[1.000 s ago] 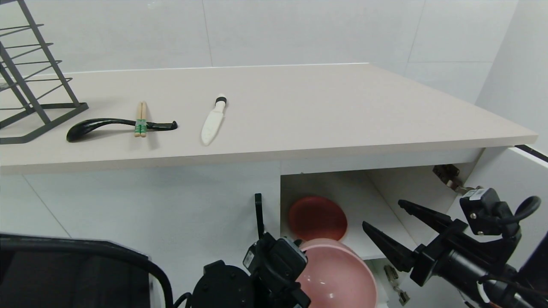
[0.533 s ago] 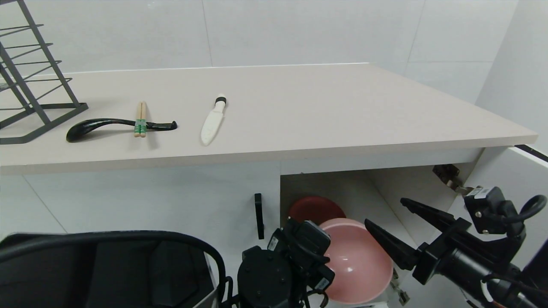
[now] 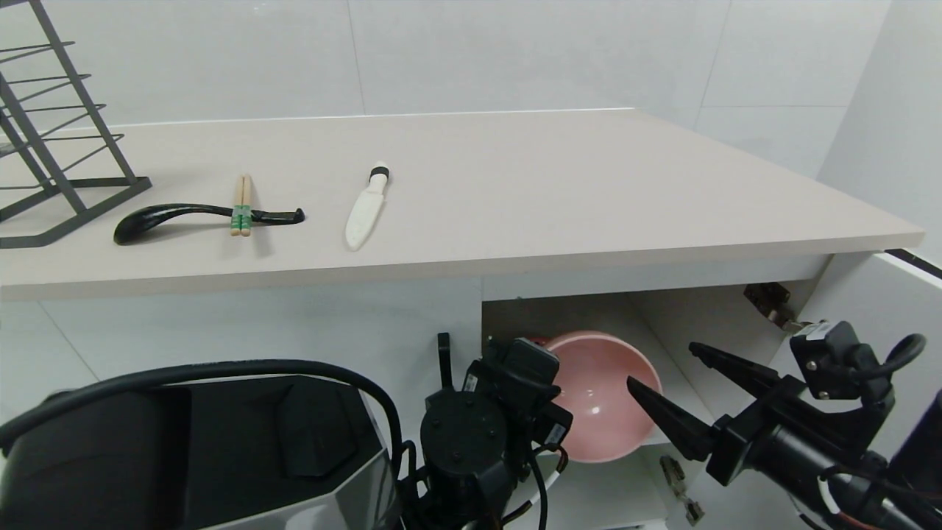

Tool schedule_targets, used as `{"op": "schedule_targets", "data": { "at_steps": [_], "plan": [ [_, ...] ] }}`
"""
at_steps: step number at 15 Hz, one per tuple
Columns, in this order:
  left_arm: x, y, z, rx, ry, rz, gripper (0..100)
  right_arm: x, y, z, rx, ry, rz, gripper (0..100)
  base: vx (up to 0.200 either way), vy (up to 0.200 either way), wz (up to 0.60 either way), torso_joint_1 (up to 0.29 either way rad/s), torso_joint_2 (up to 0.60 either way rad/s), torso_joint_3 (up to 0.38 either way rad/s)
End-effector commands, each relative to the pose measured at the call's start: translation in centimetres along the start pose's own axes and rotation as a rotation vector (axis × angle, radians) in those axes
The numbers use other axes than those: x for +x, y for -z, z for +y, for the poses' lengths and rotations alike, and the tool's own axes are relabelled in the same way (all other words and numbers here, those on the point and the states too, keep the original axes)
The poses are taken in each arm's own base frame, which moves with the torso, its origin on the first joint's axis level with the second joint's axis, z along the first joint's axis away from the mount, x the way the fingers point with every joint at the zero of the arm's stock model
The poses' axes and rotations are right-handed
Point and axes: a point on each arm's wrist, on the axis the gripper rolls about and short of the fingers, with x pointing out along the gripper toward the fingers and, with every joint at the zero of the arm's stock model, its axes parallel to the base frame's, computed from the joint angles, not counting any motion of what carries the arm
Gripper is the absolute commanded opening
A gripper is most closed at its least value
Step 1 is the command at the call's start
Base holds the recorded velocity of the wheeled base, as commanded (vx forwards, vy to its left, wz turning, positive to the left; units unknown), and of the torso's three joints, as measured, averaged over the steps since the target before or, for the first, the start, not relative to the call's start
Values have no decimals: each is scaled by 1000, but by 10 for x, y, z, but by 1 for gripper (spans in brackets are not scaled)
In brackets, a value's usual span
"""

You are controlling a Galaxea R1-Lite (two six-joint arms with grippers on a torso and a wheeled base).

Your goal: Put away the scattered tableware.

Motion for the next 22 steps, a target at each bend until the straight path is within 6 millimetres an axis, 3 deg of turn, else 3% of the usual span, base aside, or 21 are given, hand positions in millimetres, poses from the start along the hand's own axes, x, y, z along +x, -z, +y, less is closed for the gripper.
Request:
{"op": "schedule_targets", "data": {
  "at_steps": [1,3,6,17,18,22],
  "plan": [
    [0,-2,0,-6,-2,-8,0,6,7,-8,2,41,39,100,0,0,0,0,0,0],
    [-2,-4,-4,-58,-2,-9,0,12,17,-20,9,102,92,100,0,0,0,0,0,0],
    [-2,-4,-4,-69,-15,-6,0,19,26,-21,9,111,139,100,0,0,0,0,0,0],
    [2,-5,-2,-68,-80,-7,0,33,28,-24,25,119,135,100,0,0,0,0,0,0],
    [3,-5,-4,-68,-77,-10,0,33,28,-23,24,116,135,0,0,0,0,0,0,0],
    [7,-1,-14,-70,-64,-15,0,32,29,-12,14,66,143,0,0,0,0,0,0,0]
  ]
}}
